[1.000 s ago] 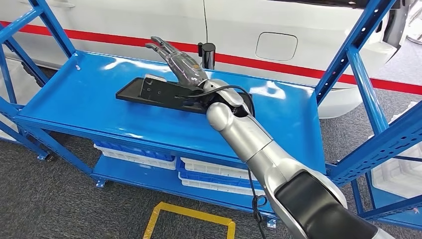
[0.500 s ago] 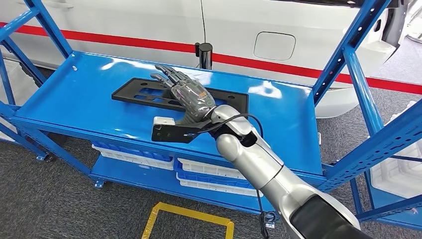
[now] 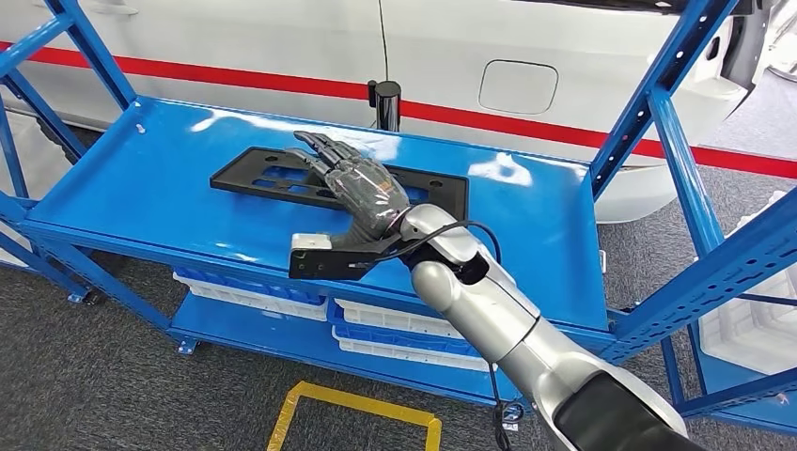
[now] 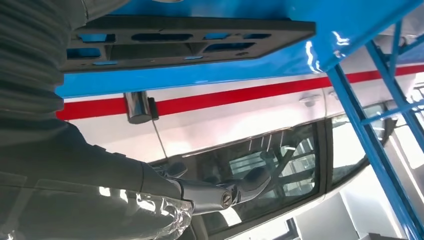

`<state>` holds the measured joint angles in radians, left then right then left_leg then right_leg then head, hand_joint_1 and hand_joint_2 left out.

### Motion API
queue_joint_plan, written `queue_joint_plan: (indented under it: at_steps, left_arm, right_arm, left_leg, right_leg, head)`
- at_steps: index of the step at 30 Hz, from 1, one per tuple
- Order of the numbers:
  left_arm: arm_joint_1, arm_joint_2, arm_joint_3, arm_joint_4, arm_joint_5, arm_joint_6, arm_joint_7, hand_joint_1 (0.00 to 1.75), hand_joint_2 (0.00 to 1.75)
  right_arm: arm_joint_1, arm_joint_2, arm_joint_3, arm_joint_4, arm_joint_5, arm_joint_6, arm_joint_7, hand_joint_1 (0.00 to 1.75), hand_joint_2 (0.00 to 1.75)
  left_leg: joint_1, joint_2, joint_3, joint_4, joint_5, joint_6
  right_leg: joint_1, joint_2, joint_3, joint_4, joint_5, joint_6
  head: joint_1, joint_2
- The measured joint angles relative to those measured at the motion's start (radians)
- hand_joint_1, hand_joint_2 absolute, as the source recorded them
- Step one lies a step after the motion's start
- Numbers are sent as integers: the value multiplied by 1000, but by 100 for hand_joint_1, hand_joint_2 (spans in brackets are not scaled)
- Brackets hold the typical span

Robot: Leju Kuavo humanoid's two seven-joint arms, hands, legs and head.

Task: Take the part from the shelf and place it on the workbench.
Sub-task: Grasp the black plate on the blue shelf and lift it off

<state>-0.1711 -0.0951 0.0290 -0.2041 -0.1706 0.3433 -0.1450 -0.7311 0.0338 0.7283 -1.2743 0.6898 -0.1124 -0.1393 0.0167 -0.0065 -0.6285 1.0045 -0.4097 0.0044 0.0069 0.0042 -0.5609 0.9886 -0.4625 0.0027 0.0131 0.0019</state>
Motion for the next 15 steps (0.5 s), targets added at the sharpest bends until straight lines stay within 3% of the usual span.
queue_joint_plan:
  at_steps: [9,12,15]
  left_arm:
    - [-1,-6,0,0,-25,8,15,0,0]
    - [-1,-6,0,0,-32,15,18,0,0]
    - [-1,-7,0,0,-37,17,19,0,0]
  right_arm:
    - [23,28,81,76,287,-164,114,0,175]
    - [6,60,90,147,438,-208,202,0,175]
    - [-23,102,88,236,517,-217,237,0,175]
  left_leg:
    - [0,0,0,0,0,0]
    - [0,1,0,0,0,0]
    - [0,1,0,0,0,0]
  right_leg:
    - [0,0,0,0,0,0]
    - [0,0,0,0,0,0]
    - [0,0,0,0,0,0]
  head:
    - [0,0]
    - [0,0]
    - [0,0]
